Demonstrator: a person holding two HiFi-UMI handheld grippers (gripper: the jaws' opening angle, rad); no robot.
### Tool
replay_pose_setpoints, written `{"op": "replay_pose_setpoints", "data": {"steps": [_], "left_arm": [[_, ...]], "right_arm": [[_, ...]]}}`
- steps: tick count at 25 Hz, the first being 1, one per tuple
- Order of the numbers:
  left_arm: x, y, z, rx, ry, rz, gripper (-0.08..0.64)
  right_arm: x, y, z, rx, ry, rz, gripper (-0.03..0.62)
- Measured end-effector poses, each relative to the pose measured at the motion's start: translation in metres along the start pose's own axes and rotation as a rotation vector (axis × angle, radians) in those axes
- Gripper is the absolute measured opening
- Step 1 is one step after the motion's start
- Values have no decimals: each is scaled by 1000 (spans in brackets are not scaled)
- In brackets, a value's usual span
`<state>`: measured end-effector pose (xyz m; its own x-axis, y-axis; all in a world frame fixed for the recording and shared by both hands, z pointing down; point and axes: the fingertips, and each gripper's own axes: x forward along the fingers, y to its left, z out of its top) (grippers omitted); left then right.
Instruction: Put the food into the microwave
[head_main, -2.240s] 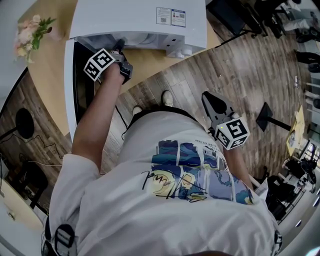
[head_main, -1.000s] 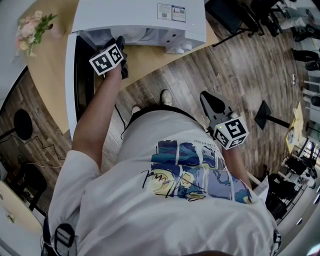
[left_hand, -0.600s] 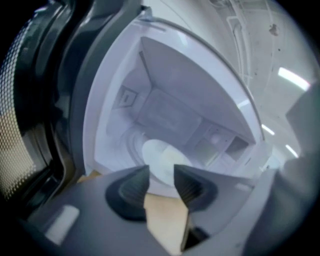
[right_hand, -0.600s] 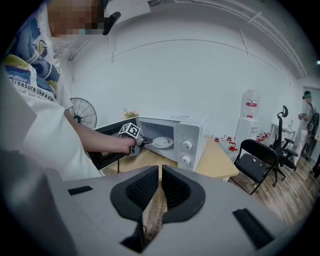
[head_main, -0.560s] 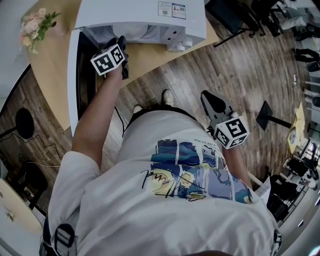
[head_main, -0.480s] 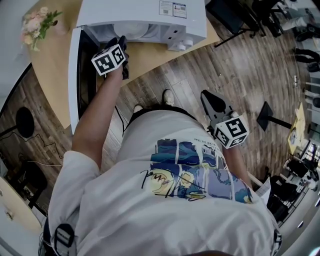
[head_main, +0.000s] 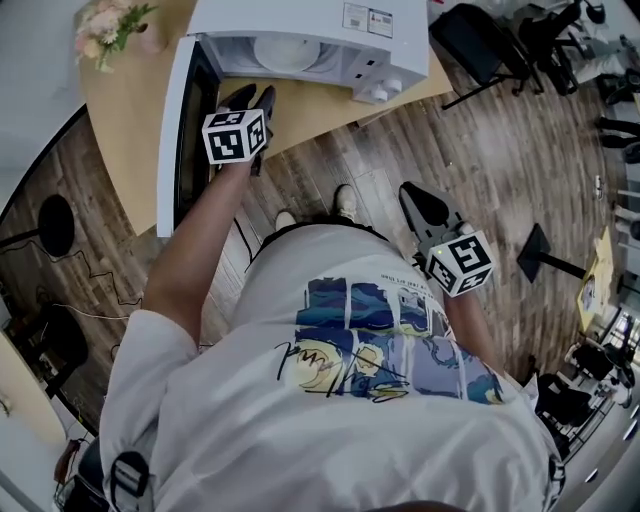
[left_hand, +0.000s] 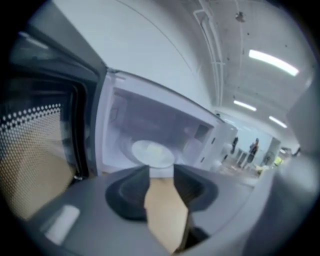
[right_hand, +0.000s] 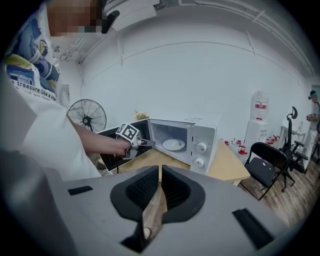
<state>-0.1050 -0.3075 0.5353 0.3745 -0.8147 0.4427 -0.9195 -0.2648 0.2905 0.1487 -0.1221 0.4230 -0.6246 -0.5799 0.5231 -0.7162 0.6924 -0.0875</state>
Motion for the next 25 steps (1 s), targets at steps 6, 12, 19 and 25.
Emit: {"op": "replay_pose_setpoints", "data": {"steps": [6,12,19,25], "left_arm": [[-36,-22,-4,162,1,-44,153],[-67,-37,-9,228,-11,-57,153],[-88,-53,-9,279,-34,-72,153],[-99,-58,-9,285,-44,-79,153]], "right_arm": [[7,20,1,-28,-19,55,20],[8,38,2,-45,-36,94,20],[7,50,0,-58,-50,113,20],[8,59,0,-68,-58,125,18]]}}
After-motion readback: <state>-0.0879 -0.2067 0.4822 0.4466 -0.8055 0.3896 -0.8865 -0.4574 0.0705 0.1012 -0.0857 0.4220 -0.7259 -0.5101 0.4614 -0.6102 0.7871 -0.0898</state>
